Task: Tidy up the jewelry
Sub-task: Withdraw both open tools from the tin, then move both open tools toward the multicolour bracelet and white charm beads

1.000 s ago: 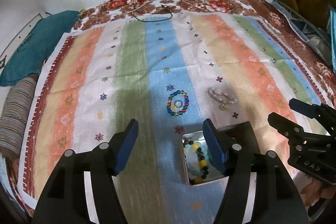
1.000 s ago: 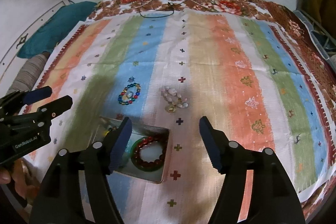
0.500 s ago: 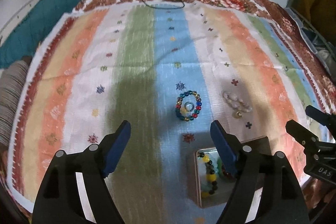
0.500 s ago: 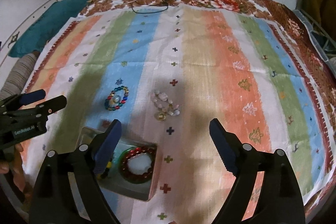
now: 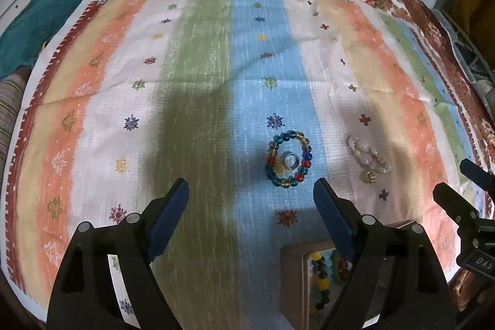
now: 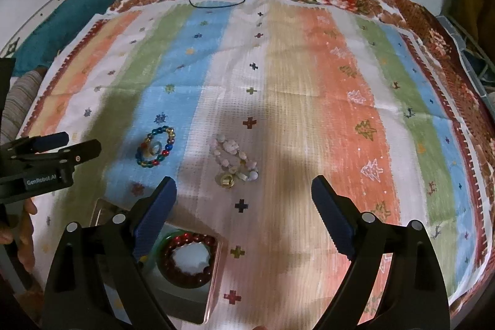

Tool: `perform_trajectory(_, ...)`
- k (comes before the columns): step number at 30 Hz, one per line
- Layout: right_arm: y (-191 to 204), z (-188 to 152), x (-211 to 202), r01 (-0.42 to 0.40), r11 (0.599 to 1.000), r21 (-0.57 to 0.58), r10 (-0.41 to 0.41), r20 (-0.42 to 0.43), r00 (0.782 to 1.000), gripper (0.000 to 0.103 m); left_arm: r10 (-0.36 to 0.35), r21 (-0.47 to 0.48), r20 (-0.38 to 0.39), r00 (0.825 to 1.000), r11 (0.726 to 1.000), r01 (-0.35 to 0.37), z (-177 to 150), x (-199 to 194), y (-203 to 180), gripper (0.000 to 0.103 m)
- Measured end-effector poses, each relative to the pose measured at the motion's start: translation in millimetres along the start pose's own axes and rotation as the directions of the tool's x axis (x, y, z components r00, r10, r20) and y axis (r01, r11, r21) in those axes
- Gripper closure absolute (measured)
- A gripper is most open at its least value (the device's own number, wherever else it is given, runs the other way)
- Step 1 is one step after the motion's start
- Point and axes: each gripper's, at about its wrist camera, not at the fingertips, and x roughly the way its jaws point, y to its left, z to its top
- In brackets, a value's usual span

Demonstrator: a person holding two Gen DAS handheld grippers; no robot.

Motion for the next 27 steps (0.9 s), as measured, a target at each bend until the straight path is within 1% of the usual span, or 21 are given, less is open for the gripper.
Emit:
perform_trajectory(8, -5, 4, 18, -0.004, 1.0, 0.016, 0.004, -0.034, 0.999, 0.014, 0.015, 0.012, -0.016, 1.0, 1.0, -0.015, 5, 16, 1, 0.021)
perform_trajectory(14, -10, 6, 36, -0.003, 1.0, 0.031, 0.005, -0.079, 0.997, 0.014, 0.028, 0.008, -0.044, 0.999, 1.0, -0.028, 5, 32, 3, 0.021)
perform_trajectory(17, -12, 8, 39, -0.01, 0.999, 0.044, 0.014, -0.088, 0.996, 0.014, 0.031, 0.018, -0.052, 0.998, 0.999, -0.03, 6, 37, 2, 0.021)
perform_trajectory(27, -15, 11, 59, 0.033, 0.999, 0.03, -0.029, -0.115, 0.993, 0.014, 0.041, 0.033, -0.069, 0.997, 0.999, -0.039, 10, 51, -1, 0.021)
